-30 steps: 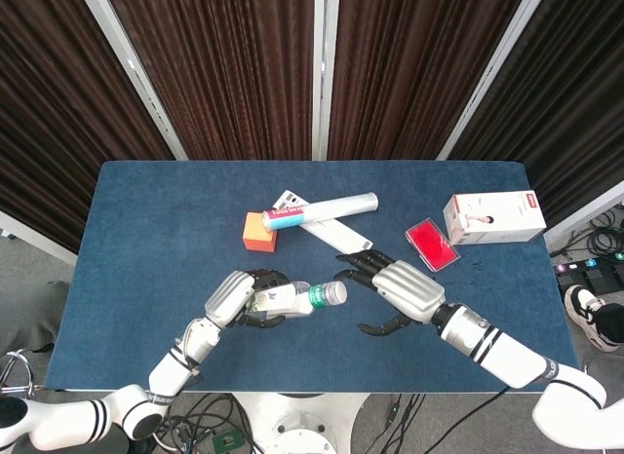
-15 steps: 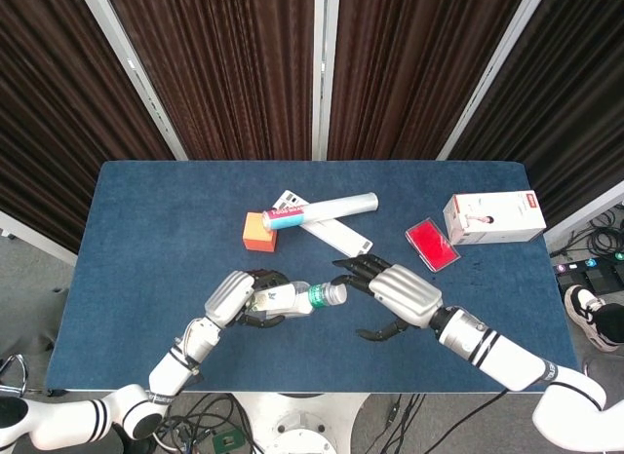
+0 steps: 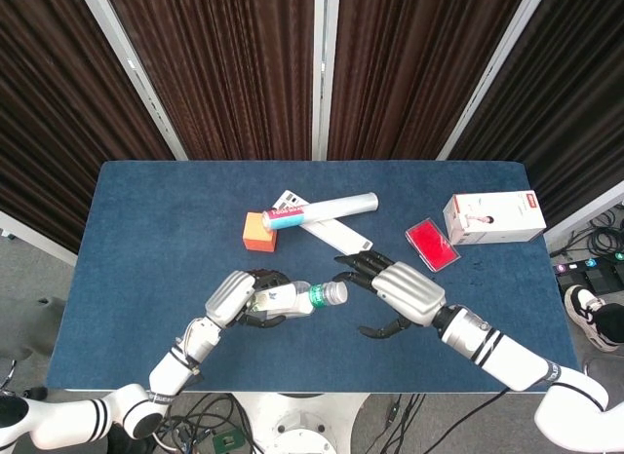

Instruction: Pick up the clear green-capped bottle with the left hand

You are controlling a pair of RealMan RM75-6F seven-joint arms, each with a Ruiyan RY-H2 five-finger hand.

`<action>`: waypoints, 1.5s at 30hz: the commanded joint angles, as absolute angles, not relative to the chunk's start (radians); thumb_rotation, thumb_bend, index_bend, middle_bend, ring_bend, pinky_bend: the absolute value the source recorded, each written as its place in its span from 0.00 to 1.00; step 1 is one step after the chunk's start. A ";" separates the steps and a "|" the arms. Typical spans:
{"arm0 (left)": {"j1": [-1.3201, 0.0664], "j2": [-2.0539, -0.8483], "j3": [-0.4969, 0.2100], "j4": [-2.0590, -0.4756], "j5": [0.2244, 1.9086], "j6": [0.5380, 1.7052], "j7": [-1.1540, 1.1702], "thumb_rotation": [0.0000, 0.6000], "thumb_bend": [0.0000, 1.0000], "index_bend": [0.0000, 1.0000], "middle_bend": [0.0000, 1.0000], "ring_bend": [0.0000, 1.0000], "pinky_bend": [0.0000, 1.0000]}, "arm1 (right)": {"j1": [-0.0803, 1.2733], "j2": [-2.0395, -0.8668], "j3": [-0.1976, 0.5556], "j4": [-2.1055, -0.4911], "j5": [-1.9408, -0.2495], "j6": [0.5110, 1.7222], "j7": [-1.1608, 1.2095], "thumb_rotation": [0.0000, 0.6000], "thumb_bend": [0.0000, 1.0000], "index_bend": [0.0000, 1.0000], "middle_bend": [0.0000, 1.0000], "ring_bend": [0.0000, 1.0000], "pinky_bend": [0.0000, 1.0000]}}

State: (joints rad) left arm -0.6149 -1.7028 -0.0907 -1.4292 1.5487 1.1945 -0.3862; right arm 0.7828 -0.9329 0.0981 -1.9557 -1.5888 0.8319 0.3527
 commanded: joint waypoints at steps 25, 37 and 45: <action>-0.615 -1.704 -0.089 -1.424 1.547 1.195 -0.388 1.00 0.45 0.49 0.51 0.42 0.48 | 0.792 -0.930 0.090 -1.973 -1.595 0.816 0.333 0.80 0.20 0.18 0.00 0.00 0.00; -0.617 -1.704 -0.089 -1.426 1.548 1.195 -0.387 1.00 0.45 0.49 0.51 0.42 0.48 | 0.782 -0.932 0.094 -1.960 -1.602 0.852 0.350 0.80 0.21 0.18 0.00 0.00 0.00; -0.613 -1.702 -0.096 -1.439 1.535 1.195 -0.414 1.00 0.45 0.49 0.51 0.42 0.48 | 0.761 -0.983 0.117 -1.930 -1.549 0.902 0.258 1.00 0.23 0.18 0.01 0.00 0.00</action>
